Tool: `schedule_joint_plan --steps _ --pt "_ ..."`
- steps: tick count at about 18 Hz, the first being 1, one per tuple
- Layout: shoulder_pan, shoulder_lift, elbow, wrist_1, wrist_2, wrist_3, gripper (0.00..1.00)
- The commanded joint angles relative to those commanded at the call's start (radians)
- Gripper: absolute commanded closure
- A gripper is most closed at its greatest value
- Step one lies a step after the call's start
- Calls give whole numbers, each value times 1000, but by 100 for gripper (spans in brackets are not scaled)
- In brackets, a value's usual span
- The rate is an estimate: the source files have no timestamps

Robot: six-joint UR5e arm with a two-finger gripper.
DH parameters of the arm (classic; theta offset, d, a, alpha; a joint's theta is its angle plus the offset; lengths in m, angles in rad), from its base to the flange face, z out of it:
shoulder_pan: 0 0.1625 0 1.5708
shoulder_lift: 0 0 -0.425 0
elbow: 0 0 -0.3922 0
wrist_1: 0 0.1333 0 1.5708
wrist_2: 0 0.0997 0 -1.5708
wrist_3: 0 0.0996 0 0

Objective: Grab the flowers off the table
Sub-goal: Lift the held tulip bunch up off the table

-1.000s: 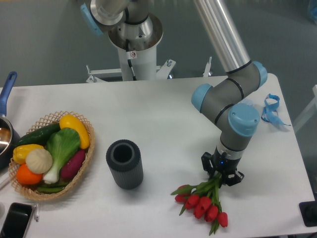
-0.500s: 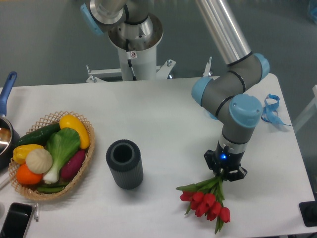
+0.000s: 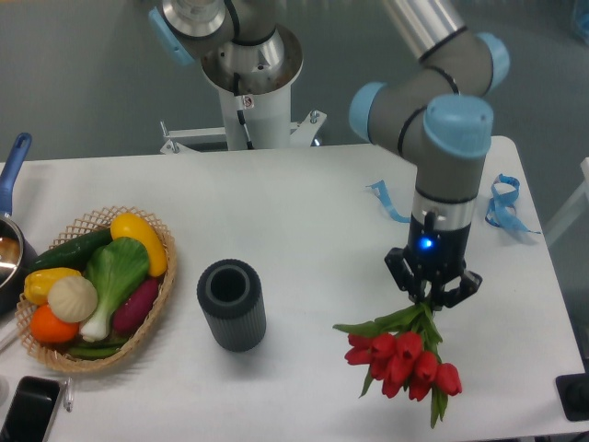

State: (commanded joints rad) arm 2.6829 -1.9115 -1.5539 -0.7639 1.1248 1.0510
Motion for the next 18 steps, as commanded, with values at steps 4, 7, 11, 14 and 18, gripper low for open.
schedule_joint_plan --steps 4,7,11,14,18 --pt "58 68 3 5 -158 -97 79" --pt "100 77 0 5 -311 -120 79" --pt "118 78 0 5 -398 -120 79" --pt "121 77 2 5 -404 -120 79" --pt "135 78 3 5 -405 -120 79"
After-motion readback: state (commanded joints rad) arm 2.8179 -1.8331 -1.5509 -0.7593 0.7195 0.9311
